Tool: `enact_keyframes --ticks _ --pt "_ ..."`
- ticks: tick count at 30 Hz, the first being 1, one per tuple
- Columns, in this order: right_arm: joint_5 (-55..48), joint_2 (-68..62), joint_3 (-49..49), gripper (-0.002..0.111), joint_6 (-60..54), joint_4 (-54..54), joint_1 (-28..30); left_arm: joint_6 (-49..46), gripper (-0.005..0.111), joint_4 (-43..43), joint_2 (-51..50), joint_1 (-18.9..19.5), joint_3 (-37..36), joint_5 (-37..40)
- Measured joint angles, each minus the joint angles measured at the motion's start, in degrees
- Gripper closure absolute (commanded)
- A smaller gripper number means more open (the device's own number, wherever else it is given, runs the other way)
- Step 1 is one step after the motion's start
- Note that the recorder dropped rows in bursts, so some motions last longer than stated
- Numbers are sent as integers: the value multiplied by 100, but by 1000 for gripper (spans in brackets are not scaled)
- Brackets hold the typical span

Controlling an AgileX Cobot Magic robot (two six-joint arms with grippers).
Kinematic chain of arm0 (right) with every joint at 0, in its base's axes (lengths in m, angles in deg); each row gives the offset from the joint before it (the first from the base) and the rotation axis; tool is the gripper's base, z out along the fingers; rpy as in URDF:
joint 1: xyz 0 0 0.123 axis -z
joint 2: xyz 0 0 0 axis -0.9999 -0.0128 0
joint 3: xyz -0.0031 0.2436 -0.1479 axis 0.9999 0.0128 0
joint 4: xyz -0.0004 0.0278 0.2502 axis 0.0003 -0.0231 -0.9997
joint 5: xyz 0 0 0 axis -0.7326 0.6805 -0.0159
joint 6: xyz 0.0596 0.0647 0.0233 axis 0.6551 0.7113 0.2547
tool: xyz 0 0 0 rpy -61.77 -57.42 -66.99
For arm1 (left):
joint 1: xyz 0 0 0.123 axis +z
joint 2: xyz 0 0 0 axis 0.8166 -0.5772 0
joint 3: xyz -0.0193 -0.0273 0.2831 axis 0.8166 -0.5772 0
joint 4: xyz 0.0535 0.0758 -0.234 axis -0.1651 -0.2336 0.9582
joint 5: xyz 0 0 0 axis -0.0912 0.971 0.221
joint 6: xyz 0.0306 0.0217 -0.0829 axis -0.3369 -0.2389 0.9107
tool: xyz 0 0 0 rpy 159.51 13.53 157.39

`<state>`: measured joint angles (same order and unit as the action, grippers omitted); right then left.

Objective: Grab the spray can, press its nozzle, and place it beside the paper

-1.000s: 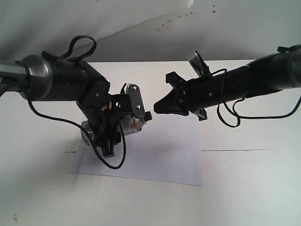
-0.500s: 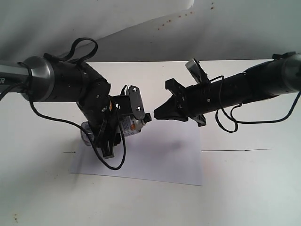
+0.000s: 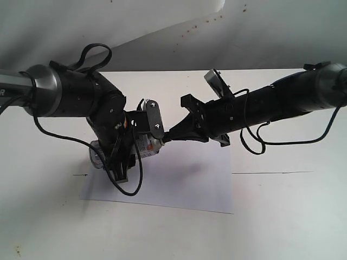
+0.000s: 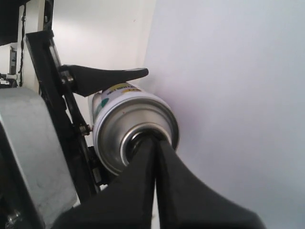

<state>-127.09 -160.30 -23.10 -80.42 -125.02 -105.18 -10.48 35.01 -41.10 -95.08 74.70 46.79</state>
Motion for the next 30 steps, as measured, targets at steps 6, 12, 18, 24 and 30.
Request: enact_keyframes --ticks 6,12,18,24,30 --pt "0 0 0 108 0 1 0 0 107 15 0 0 0 9" --pt "0 0 0 108 0 1 0 0 107 15 0 0 0 9" --pt "0 0 0 108 0 1 0 0 107 15 0 0 0 9" --pt "60 0 0 108 0 320 203 69 107 63 0 0 0 -156" --pt "152 203 0 108 10 649 683 164 107 63 0 0 0 -192"
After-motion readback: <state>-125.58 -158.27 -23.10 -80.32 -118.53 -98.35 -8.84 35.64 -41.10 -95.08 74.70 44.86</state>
